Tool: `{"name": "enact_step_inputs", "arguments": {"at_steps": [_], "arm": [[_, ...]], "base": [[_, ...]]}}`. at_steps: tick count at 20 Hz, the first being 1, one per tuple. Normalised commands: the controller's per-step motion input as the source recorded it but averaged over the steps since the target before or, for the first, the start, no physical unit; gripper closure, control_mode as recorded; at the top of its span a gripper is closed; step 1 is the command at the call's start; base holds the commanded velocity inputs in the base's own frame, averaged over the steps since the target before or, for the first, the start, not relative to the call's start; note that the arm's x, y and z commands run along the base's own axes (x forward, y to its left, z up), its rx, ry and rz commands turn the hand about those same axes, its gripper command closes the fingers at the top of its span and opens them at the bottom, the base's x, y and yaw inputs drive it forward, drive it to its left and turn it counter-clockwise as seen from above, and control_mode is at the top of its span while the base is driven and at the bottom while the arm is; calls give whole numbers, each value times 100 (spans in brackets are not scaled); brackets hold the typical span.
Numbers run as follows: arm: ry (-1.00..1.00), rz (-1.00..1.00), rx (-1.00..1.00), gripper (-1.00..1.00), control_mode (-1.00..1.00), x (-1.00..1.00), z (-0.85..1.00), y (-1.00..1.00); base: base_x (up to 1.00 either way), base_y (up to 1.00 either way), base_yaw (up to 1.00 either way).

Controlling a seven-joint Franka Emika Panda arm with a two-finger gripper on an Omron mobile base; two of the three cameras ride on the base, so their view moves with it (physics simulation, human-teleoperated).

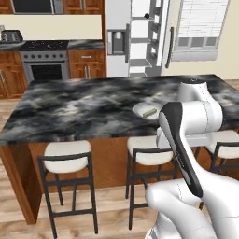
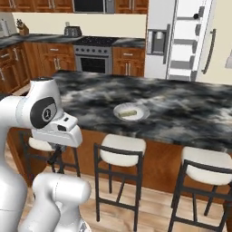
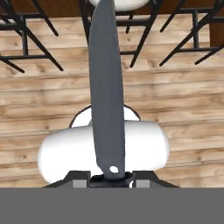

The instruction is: Retrieve the butter from the fridge and place it on a plate on the dining table. Then retrieve the butter knife by the fridge and place it near the plate.

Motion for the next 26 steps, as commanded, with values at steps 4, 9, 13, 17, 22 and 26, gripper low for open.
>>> {"name": "enact_step_inputs", "arguments": {"at_steps": [4, 9, 13, 17, 22, 26], "arm": [[0, 0, 0, 100, 100, 0, 0, 0], [0, 0, 0, 100, 100, 0, 0, 0], [0, 0, 0, 100, 100, 0, 0, 0], [0, 0, 0, 100, 100, 0, 0, 0], [0, 0, 0, 100, 100, 0, 0, 0], [0, 0, 0, 100, 100, 0, 0, 0]], "base": [[0, -56, -4], [9, -44, -15], [30, -23, -23], [36, -5, -28], [42, -6, -25], [41, -28, -23]]}}
